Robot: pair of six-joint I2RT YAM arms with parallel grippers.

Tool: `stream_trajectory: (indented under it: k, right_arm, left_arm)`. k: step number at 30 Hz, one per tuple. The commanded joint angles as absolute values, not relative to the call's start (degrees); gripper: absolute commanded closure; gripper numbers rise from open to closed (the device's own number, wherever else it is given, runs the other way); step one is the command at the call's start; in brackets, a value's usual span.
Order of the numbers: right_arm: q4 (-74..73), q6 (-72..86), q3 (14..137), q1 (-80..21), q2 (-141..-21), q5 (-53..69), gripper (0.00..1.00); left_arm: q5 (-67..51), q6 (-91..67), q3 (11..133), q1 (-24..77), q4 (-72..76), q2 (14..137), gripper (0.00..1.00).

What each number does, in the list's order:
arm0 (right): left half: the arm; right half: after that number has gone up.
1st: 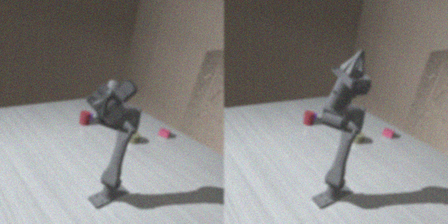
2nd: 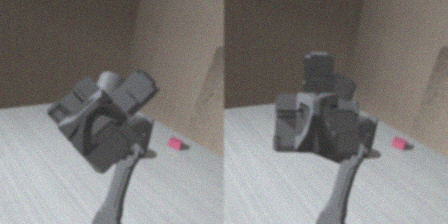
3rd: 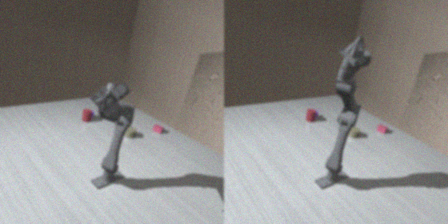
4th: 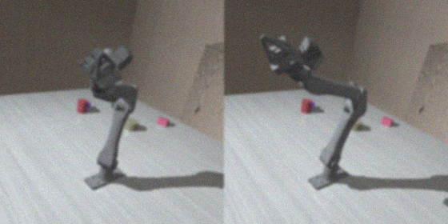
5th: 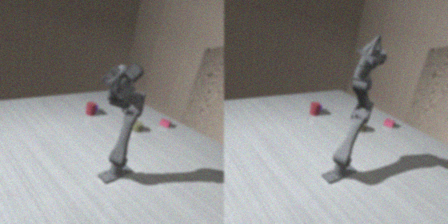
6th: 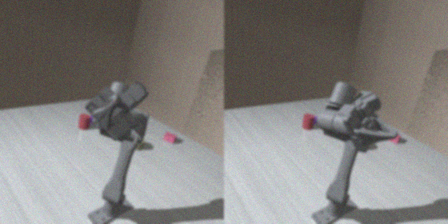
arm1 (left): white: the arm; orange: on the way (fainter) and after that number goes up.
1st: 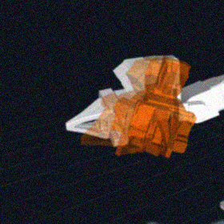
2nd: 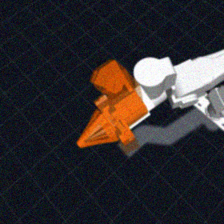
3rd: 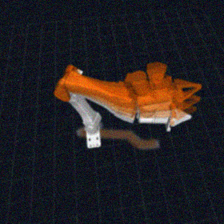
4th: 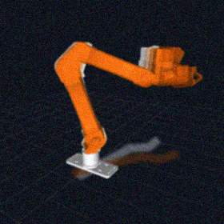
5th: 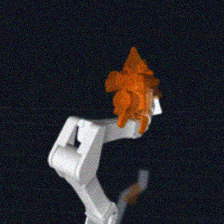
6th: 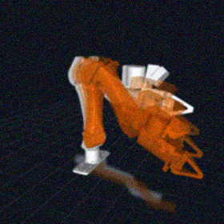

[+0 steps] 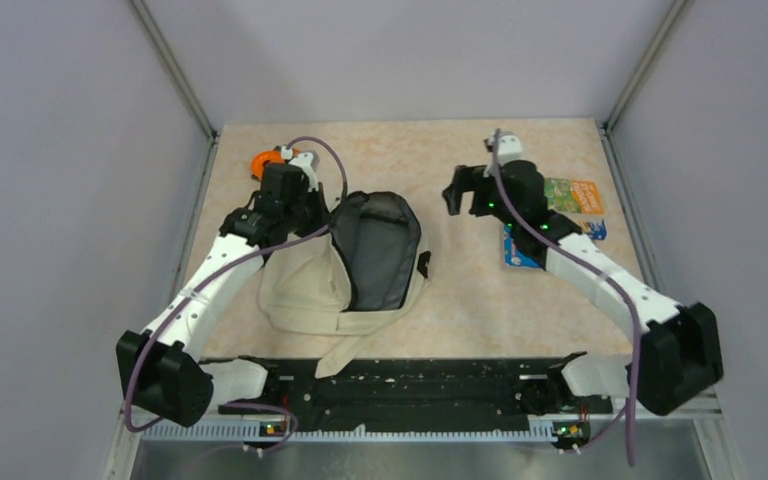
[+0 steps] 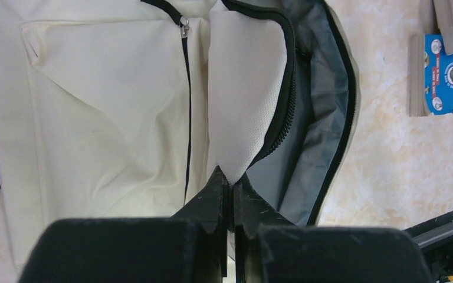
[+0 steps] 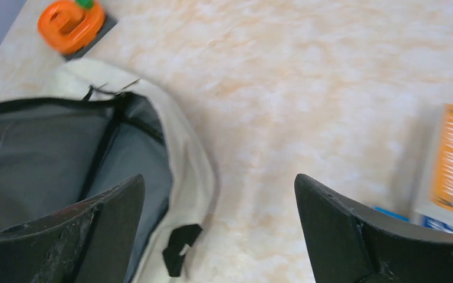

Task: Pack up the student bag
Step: Pick up the book from the center of the board.

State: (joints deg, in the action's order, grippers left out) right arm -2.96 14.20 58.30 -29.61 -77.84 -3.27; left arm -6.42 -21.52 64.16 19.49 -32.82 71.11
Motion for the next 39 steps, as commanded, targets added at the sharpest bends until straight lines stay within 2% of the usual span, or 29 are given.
stream_trajectory:
  k: [1, 7, 10, 14, 23, 32, 39]
  right_arm:
    - [-6.26, 18.42, 50.67, -20.56, -67.73, -4.87, 0.05]
    - [-9.91, 17.68, 46.25, -1.41, -62.92, -1.81, 0.01]
    - [-11.07, 14.28, 48.15, 6.49, -65.46, -0.96, 0.01]
    - [-7.53, 16.50, 50.01, 18.72, -72.81, 9.15, 0.01]
    - [-1.23, 8.72, 65.91, 23.44, -93.84, 8.86, 0.01]
    - [-20.38, 2.07, 91.23, 27.24, -117.37, 22.05, 0.03]
    - [-22.75, 2.04, 94.65, 28.87, -123.34, 33.30, 0.07]
  left_arm:
    - [-5.51, -20.32, 62.91, 19.07, -29.34, 69.79, 1.00]
    - [-4.54, -19.88, 62.61, 19.08, -29.31, 67.74, 1.00]
    - [-3.90, -19.69, 62.50, 19.07, -29.36, 67.34, 1.00]
    - [-4.36, -19.69, 62.40, 19.07, -29.36, 67.68, 1.00]
    - [-5.77, -19.78, 62.37, 19.07, -29.53, 68.86, 1.00]
    - [-4.80, -19.28, 62.72, 19.07, -29.96, 68.66, 1.00]
    - [-4.41, -19.15, 62.70, 18.98, -29.97, 68.83, 1.00]
